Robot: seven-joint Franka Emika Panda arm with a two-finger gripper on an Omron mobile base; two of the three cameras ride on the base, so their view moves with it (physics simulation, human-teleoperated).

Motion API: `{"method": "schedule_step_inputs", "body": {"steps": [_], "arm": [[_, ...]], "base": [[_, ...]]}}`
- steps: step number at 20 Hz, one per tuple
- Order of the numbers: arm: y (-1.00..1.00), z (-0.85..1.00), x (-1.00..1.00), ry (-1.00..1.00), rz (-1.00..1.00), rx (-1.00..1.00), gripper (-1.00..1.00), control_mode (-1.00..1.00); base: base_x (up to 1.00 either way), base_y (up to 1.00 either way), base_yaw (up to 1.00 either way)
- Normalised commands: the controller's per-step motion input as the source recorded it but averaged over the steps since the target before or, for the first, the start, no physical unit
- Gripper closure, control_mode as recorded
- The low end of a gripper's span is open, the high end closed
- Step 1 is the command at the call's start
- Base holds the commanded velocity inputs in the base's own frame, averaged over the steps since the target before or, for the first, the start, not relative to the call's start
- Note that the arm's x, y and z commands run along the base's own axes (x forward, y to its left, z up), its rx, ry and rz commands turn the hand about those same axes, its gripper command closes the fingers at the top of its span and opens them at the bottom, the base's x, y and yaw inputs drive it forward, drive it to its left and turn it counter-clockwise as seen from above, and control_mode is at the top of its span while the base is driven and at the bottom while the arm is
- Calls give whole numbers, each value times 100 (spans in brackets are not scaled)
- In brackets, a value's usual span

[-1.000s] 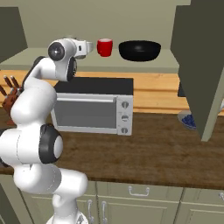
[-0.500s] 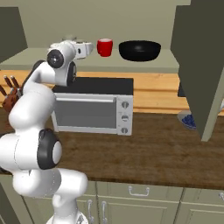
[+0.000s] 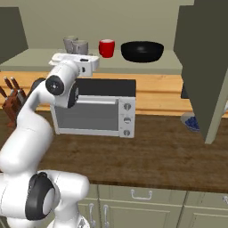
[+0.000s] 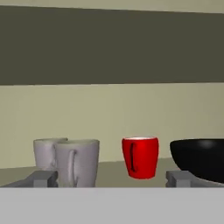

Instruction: Gather all objects into one cabinet and sort the glasses and bowls to opposite sides.

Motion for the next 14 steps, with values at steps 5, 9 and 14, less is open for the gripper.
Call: {"method": "schedule_step_inputs", "body": {"steps": [5, 9, 14], "arm": [[-58, 6, -100, -11, -10, 8, -100, -100], [-58, 9, -100, -11, -9, 9, -100, -100], [-54, 7, -100, -13, -9, 10, -100, -100]], "base": [[0, 0, 0], [0, 0, 0], [0, 0, 0]]}}
